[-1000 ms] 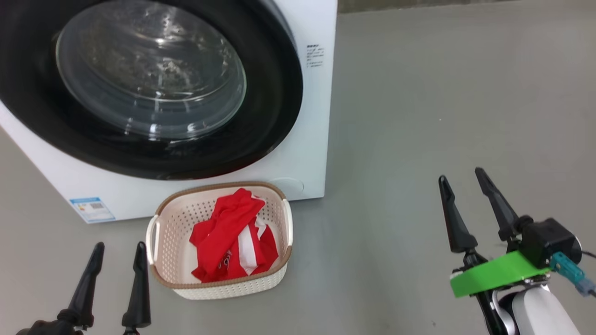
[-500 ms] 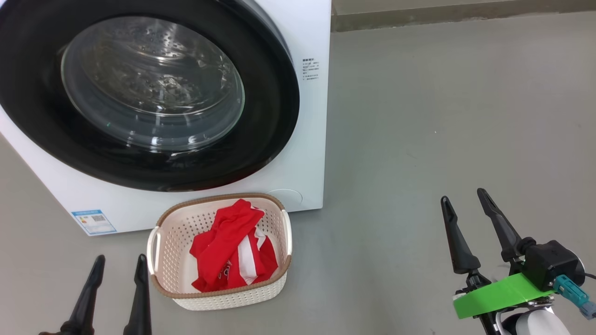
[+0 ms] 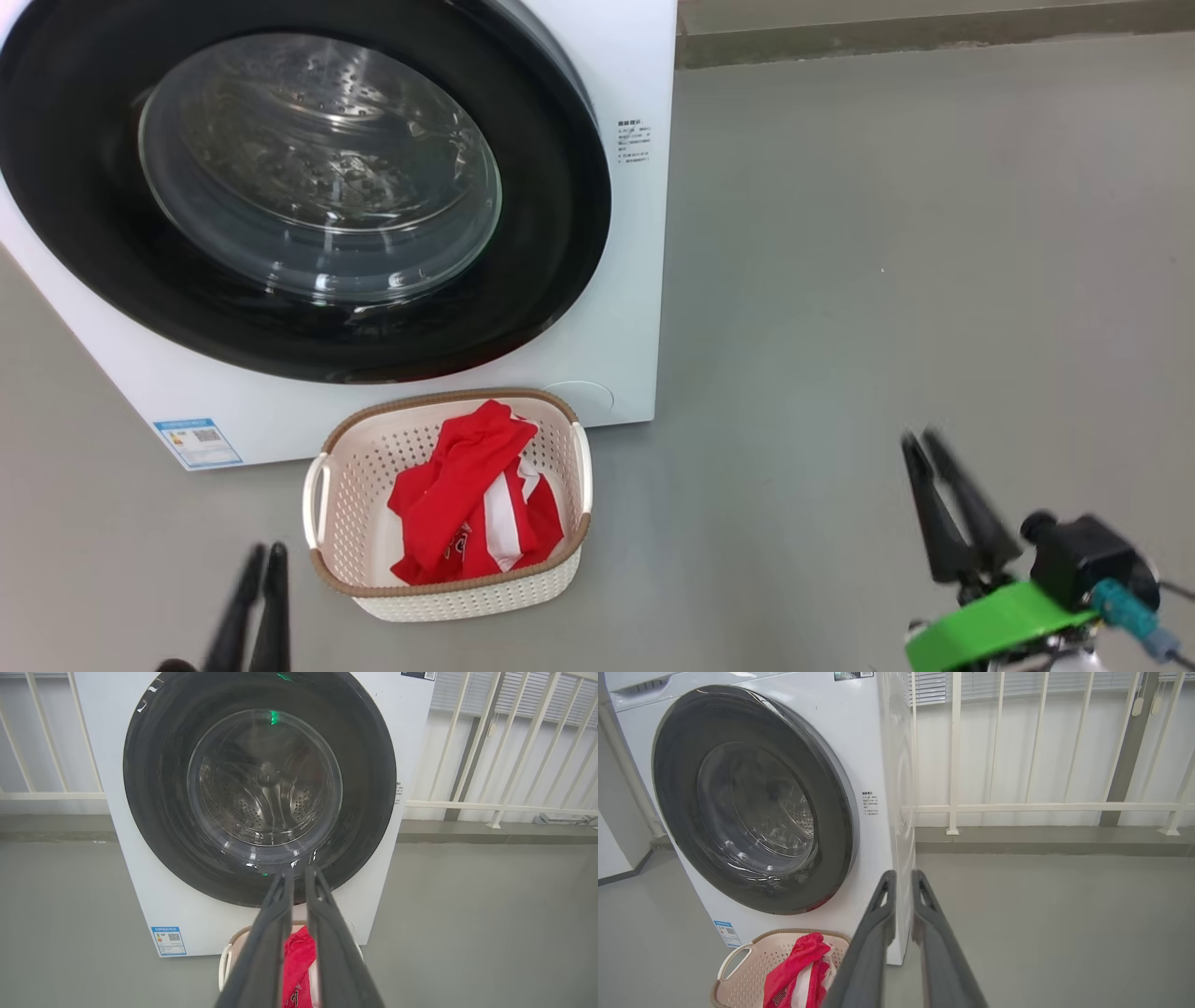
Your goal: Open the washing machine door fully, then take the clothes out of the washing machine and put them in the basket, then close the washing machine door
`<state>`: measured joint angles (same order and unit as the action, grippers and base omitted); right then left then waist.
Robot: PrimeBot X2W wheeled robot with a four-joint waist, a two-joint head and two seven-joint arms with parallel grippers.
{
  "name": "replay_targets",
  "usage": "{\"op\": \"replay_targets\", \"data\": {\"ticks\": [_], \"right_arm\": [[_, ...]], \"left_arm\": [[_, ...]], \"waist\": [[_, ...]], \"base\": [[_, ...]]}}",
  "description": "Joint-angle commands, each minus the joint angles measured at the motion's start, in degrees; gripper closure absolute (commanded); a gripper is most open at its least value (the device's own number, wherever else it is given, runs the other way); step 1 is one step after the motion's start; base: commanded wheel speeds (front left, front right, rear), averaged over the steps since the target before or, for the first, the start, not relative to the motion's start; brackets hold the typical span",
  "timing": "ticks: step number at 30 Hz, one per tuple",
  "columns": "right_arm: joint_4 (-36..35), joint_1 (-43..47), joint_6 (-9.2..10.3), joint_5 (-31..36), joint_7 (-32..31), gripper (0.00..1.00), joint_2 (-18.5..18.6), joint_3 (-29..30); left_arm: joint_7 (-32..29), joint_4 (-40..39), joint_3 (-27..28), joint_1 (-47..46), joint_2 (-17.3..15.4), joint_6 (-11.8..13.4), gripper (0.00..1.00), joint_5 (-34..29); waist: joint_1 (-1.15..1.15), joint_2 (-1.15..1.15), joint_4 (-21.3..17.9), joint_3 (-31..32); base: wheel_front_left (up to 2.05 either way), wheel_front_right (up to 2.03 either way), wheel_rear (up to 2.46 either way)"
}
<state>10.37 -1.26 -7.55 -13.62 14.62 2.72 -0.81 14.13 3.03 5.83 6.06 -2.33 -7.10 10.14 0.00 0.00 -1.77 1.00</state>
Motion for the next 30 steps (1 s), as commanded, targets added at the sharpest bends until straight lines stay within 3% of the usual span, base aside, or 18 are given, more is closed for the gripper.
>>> {"op": "replay_targets", "data": {"ticks": [1, 8, 12, 30], "right_arm": [[-0.2, -0.2, 0.0, -0.1, 0.0, 1.0, 0.0, 0.0], [-0.2, -0.3, 0.0, -4.7, -1.0, 1.0, 0.2, 0.1], [0.0, -0.5, 0.01, -7.4, -1.5, 1.0, 0.3, 0.2], [0.6, -1.2, 0.02, -19.1, -4.2, 1.0, 0.7, 0.8]], "left_arm": [[0.0, -0.2, 0.0, 0.0, -0.1, 0.0, 1.0, 0.1], [-1.3, 0.4, 0.2, -0.7, -0.1, 0.0, 1.0, 4.7], [-1.9, 0.8, 0.2, -1.1, -0.1, 0.0, 1.0, 7.3], [-4.8, 2.4, 0.2, -2.9, -0.2, -0.1, 1.0, 19.1]], "waist": [[0.0, 0.0, 0.0, 0.0], [0.13, 0.0, 0.1, 0.1], [0.01, 0.0, 0.2, -0.1], [0.0, 0.0, 0.4, -0.3]], "base": [[0.0, 0.0, 0.0], [0.0, 0.0, 0.0], [0.0, 0.0, 0.0], [0.0, 0.0, 0.0]]}}
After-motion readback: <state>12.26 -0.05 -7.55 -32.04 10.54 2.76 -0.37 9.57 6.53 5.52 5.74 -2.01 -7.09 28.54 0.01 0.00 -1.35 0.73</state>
